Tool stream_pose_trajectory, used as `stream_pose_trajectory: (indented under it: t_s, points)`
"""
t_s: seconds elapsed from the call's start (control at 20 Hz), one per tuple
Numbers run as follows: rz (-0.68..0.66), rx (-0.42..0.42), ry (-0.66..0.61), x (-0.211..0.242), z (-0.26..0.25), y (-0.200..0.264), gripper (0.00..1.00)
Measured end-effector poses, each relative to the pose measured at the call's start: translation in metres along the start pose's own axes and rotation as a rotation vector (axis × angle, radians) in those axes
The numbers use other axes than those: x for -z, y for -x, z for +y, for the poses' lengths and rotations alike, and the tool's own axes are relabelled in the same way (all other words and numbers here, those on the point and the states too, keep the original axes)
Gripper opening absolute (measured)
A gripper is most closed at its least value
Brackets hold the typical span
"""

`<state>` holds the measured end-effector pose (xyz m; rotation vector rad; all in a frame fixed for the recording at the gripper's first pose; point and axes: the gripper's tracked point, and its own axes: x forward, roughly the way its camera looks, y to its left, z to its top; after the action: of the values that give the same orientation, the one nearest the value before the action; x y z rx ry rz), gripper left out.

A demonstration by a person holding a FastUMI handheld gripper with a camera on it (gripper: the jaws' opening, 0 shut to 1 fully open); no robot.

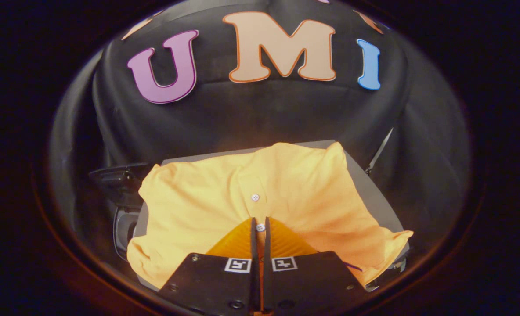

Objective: Put the clothes into the washing machine and then close the washing machine lid.

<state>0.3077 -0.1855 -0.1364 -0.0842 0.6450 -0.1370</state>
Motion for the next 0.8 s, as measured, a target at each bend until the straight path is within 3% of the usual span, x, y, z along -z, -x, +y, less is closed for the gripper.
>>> stream_pose_trajectory:
  t_s: [0.35,0.8]
  points:
    - [-0.027,0.009,0.006,0.023,0.024,0.037,0.01]
    - [-0.218,0.029,-0.034,-0.031,0.036,0.107,0.01]
